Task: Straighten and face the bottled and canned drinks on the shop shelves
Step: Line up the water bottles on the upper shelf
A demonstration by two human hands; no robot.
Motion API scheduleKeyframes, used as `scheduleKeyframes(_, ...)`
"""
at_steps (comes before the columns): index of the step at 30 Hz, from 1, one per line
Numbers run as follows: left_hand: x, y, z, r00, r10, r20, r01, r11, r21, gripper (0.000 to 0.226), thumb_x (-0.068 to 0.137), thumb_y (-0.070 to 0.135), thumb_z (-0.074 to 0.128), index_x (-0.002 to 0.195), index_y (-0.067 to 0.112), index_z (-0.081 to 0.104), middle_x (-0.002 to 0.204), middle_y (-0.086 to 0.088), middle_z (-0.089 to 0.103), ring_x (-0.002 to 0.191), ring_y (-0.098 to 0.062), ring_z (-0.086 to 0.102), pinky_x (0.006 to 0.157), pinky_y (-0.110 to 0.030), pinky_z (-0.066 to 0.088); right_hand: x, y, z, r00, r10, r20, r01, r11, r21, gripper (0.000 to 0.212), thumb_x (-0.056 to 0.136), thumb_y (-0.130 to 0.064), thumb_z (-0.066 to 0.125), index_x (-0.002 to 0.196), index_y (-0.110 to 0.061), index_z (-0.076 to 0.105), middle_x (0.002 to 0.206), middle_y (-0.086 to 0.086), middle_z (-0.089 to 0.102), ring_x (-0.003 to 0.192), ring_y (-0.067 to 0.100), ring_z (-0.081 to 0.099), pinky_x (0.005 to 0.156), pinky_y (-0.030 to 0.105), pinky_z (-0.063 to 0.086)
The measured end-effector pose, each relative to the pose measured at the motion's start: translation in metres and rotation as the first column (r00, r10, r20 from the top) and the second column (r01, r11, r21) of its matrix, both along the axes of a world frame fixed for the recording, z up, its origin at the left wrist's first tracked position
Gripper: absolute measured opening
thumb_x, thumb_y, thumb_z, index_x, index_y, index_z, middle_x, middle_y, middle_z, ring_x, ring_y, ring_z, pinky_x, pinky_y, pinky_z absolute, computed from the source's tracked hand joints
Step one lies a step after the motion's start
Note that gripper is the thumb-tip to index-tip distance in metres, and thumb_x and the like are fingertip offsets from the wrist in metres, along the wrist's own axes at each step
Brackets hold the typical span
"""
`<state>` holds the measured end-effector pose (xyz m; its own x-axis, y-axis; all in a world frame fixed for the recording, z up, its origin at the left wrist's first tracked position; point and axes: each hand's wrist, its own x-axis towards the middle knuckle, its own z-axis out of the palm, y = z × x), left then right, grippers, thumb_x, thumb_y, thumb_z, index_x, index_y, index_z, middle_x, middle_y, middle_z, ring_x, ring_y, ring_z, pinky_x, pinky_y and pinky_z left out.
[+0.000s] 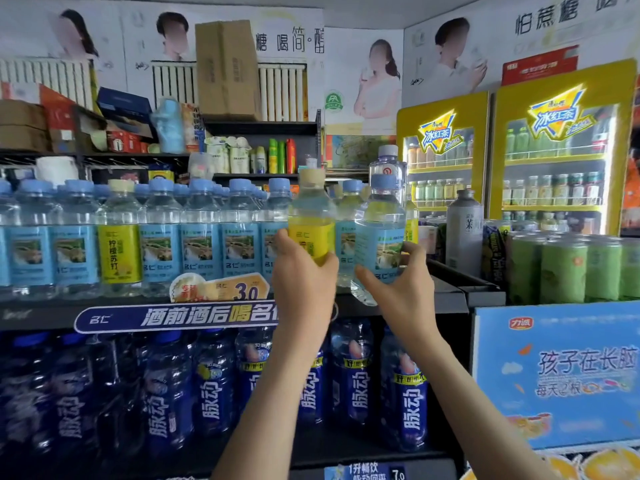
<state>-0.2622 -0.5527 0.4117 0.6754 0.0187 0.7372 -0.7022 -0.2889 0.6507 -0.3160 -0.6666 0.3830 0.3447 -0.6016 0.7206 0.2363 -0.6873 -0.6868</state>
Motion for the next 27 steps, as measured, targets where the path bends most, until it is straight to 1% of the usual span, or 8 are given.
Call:
scheduleKeyframes(4, 0.006, 0.055, 0.007, 0.998, 0.057, 0.029, -0.052, 0.989, -0.136, 0.051, 0.083, 0.032, 0.070, 0.119, 0.006, 0.045, 0.093, 0.001, 0.055, 0.065, -0.010, 0.049, 0.049, -0.011, 0.032, 0.019, 0.024, 0.003, 0.999, 0.023, -0.032, -0.025, 0.997, -0.067, 0.070, 0.074, -0.037, 0.078, 0.126, -0.016, 0.036, 0.118, 0.002, 0.051, 0.109, 0.019, 0.052, 0.090, 0.038, 0.049)
scheduleKeyframes(7, 0.015, 0.084, 0.011, 0.996, 0.080, 0.035, -0.071, 0.978, -0.196, 0.052, 0.080, 0.035, 0.072, 0.117, 0.007, 0.047, 0.097, -0.004, 0.062, 0.072, -0.020, 0.056, 0.050, -0.018, 0.034, 0.041, 0.040, 0.005, 0.997, -0.014, -0.075, 0.004, 0.992, -0.125, 0.071, 0.076, -0.039, 0.076, 0.128, -0.009, 0.037, 0.121, 0.006, 0.049, 0.114, 0.021, 0.048, 0.093, 0.036, 0.045)
scheduleKeyframes(14, 0.024, 0.099, 0.003, 0.998, 0.055, 0.011, -0.053, 0.986, -0.160, 0.044, 0.076, 0.033, 0.076, 0.104, 0.016, 0.047, 0.092, -0.001, 0.066, 0.074, -0.019, 0.064, 0.059, -0.029, 0.050, 0.066, 0.049, 0.007, 0.975, -0.128, -0.180, 0.087, 0.972, -0.219, 0.071, 0.082, -0.043, 0.068, 0.131, -0.005, 0.034, 0.131, 0.010, 0.046, 0.121, 0.026, 0.043, 0.086, 0.033, 0.044)
scheduleKeyframes(19, 0.018, 0.083, 0.001, 1.000, 0.006, 0.028, -0.004, 0.996, -0.090, 0.047, 0.077, 0.035, 0.075, 0.110, 0.016, 0.048, 0.087, 0.005, 0.063, 0.068, -0.006, 0.060, 0.053, -0.020, 0.046, 0.067, 0.044, 0.009, 0.924, -0.348, -0.156, 0.258, 0.872, -0.416, 0.059, 0.085, -0.037, 0.065, 0.124, 0.001, 0.043, 0.121, 0.015, 0.047, 0.117, 0.031, 0.040, 0.099, 0.035, 0.032)
scheduleKeyframes(21, 0.015, 0.074, 0.000, 0.999, -0.014, 0.029, 0.016, 0.998, -0.064, 0.045, 0.077, 0.036, 0.075, 0.108, 0.019, 0.047, 0.082, 0.010, 0.061, 0.067, -0.001, 0.058, 0.051, -0.016, 0.043, 0.064, 0.039, 0.009, 0.959, -0.227, -0.172, 0.158, 0.926, -0.343, 0.057, 0.086, -0.032, 0.066, 0.129, -0.003, 0.041, 0.124, 0.010, 0.046, 0.118, 0.025, 0.040, 0.096, 0.026, 0.032)
scheduleKeyframes(23, 0.011, 0.064, -0.002, 0.999, -0.026, 0.028, 0.027, 0.999, -0.043, 0.044, 0.077, 0.038, 0.075, 0.106, 0.021, 0.046, 0.080, 0.013, 0.059, 0.066, 0.003, 0.055, 0.048, -0.010, 0.039, 0.053, 0.037, 0.010, 0.992, -0.024, -0.124, -0.001, 0.981, -0.195, 0.053, 0.089, -0.029, 0.064, 0.132, -0.009, 0.041, 0.116, 0.003, 0.050, 0.106, 0.015, 0.048, 0.080, 0.014, 0.036)
scheduleKeyframes(25, 0.006, 0.053, -0.005, 0.998, -0.023, 0.051, 0.024, 1.000, -0.017, 0.049, 0.076, 0.041, 0.074, 0.111, 0.019, 0.048, 0.084, 0.010, 0.062, 0.065, -0.002, 0.057, 0.046, -0.011, 0.038, 0.034, 0.038, 0.012, 0.982, 0.190, -0.004, -0.190, 0.979, -0.080, 0.042, 0.091, -0.035, 0.059, 0.127, -0.016, 0.046, 0.101, -0.003, 0.057, 0.085, 0.007, 0.054, 0.070, 0.011, 0.040)
scheduleKeyframes(27, -0.001, 0.040, -0.007, 0.997, -0.017, 0.080, 0.017, 1.000, 0.003, 0.055, 0.076, 0.045, 0.073, 0.116, 0.017, 0.049, 0.086, 0.006, 0.064, 0.066, -0.011, 0.058, 0.047, -0.012, 0.034, 0.012, 0.039, 0.014, 0.920, 0.381, 0.088, -0.380, 0.924, -0.026, 0.038, 0.088, -0.044, 0.056, 0.120, -0.023, 0.050, 0.100, -0.007, 0.062, 0.086, 0.001, 0.060, 0.073, 0.016, 0.047)
